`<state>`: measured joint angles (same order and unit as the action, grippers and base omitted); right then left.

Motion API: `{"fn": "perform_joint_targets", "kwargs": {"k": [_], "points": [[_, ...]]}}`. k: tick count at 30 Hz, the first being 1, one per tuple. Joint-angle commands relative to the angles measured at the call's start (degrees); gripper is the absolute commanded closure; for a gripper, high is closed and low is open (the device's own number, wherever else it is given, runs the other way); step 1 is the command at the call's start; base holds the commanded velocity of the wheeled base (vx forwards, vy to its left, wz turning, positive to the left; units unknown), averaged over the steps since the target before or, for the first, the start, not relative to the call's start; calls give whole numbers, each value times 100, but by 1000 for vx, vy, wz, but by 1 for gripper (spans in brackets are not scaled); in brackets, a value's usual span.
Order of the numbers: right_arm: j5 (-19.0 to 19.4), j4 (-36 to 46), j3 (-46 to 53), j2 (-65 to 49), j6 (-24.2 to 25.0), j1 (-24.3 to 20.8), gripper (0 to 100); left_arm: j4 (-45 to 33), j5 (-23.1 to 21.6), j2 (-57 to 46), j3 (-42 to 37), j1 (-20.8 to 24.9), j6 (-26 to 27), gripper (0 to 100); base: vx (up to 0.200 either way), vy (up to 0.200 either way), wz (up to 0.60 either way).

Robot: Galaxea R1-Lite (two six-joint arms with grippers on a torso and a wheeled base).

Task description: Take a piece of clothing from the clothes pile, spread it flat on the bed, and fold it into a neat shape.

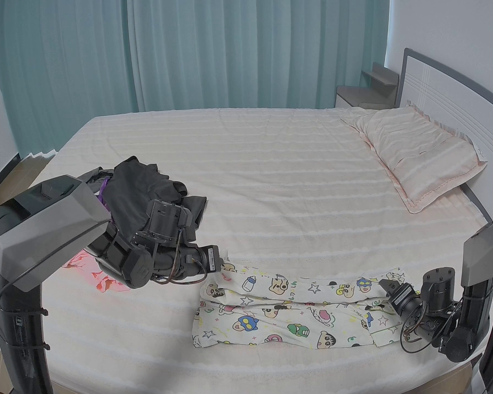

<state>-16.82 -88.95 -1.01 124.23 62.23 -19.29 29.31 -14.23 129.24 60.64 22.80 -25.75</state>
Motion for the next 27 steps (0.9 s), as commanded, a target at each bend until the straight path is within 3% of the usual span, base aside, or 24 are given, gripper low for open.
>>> {"fn": "perform_joint_targets", "kwargs": {"k": [1, 13, 27], "points": [[4, -52, 92, 4, 17, 13, 0, -4, 95, -145, 141, 67, 8, 100, 0, 0, 0], [566, -78, -145, 171, 571, 373, 0, -92, 271, -532, 282, 339, 35, 100, 0, 0, 0], [496, 89, -1156, 918, 395, 944, 0, -144, 306, -497, 229, 419, 35, 100, 0, 0, 0]]}}
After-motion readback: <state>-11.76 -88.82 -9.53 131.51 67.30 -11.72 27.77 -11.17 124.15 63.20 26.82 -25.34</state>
